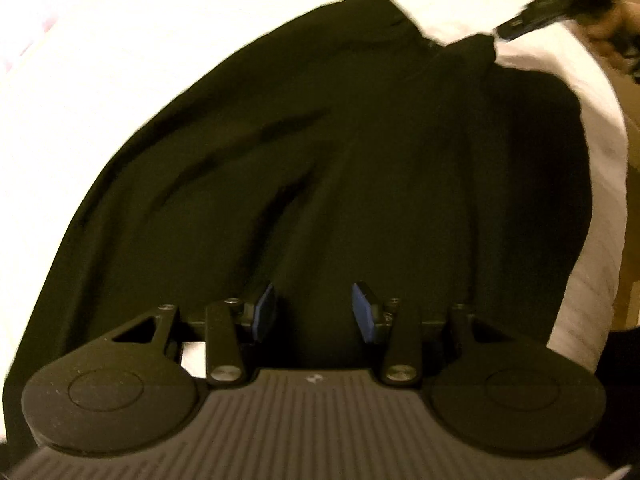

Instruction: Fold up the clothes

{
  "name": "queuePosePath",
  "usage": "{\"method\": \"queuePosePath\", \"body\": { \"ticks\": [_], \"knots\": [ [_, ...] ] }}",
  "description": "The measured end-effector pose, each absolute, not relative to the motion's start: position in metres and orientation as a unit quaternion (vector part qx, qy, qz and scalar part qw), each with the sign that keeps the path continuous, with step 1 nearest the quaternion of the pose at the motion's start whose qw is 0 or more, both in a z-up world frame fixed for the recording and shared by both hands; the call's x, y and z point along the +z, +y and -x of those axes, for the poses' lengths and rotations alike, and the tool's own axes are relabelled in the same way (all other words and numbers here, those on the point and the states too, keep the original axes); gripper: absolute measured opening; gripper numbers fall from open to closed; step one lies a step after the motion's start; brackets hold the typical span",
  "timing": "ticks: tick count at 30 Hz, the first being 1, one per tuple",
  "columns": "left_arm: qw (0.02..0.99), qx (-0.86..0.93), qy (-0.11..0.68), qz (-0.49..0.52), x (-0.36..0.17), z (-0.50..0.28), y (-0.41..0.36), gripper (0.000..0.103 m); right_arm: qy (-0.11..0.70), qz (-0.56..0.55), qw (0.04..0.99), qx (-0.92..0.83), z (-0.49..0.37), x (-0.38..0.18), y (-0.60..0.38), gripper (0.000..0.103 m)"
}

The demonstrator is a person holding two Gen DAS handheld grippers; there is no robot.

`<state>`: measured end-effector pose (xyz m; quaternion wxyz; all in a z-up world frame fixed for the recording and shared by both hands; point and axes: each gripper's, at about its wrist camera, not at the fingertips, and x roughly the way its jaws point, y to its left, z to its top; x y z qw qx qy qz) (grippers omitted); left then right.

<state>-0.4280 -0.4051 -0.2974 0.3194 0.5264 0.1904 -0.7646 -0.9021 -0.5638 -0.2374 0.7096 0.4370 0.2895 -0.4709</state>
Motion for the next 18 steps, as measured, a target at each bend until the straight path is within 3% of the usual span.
{"method": "queuePosePath", "body": {
  "ticks": [2, 6, 10, 18],
  "knots": [
    [0.336, -0.748, 0.209, -0.533, -0.301, 0.416, -0.394, 0.038, 0.261, -0.439, 0.710, -0.485, 0.909, -0.231, -0.537, 0.041],
    [0.359, -0.716, 0.240, -0.548, -0.310, 0.396, -0.369, 0.038, 0.300, -0.473, 0.689, -0.460, 0.901, -0.253, -0.504, 0.041],
    [0.345, -0.724, 0.215, -0.557, -0.306, 0.383, -0.340, 0.039, 0.329, -0.476, 0.666, -0.471, 0.901, -0.265, -0.488, 0.041],
    [0.288, -0.762, 0.142, -0.563, -0.300, 0.360, -0.279, 0.045, 0.241, -0.488, 0.623, -0.562, 0.904, -0.224, -0.423, 0.045]
  ]
}}
